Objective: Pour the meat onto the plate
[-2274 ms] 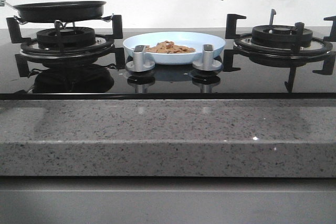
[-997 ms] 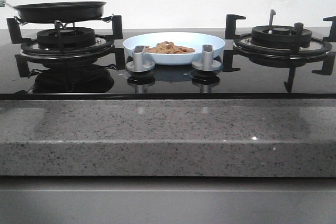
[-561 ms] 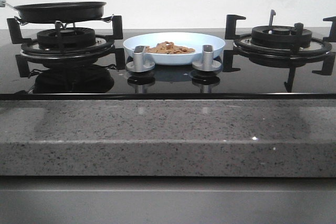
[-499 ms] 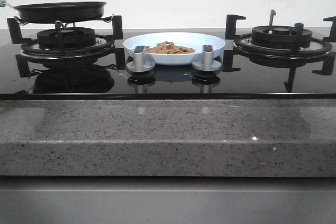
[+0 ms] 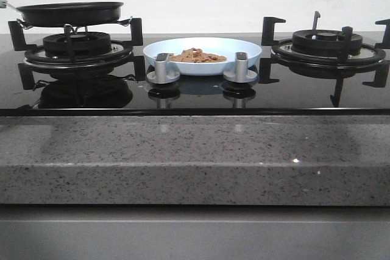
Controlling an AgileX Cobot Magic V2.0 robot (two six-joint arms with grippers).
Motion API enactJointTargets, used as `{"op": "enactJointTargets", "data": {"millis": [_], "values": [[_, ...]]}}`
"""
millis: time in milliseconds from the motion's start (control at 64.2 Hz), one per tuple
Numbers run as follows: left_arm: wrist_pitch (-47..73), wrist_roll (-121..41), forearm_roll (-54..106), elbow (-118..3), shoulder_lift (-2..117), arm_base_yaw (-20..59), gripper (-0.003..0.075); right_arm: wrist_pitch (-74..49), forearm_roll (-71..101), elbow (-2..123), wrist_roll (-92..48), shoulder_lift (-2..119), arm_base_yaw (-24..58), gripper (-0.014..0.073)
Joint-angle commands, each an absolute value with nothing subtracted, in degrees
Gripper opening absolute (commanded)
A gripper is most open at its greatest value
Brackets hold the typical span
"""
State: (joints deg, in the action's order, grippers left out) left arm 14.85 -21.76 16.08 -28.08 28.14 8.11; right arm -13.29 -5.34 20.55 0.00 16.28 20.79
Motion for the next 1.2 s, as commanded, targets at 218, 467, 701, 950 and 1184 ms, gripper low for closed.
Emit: {"op": "enactJointTargets", "data": {"millis": [218,467,701,950,1184], "values": [[9.81,-21.35,16.53,-29.28,28.19,8.51,-0.0020,-8.36,-5.41,22.11,0.00,16.72,20.74,-0.0060],[4.18,7.51,-10.43,-24.38,28.08,8.62,-0.0020,-8.36,-5.41,22.11,0.00,16.72,20.74,-0.0060],[3.58,4.29,-5.89,-17.70,20.98,8.51,-0.0020,-8.36,-5.41,22.11,0.00,16.72,20.74,-0.0060],[5.15,-0.41,-1.18,-10.82,7.10,5.97,-0.0020,-8.36,-5.41,22.11,0.00,16.72,20.74,-0.0060],[4.51,-0.41,0.00,-2.58,-1.30,0.82,-0.0020,-8.36,-5.41,22.11,0.00,16.72,20.74,-0.0060]]}}
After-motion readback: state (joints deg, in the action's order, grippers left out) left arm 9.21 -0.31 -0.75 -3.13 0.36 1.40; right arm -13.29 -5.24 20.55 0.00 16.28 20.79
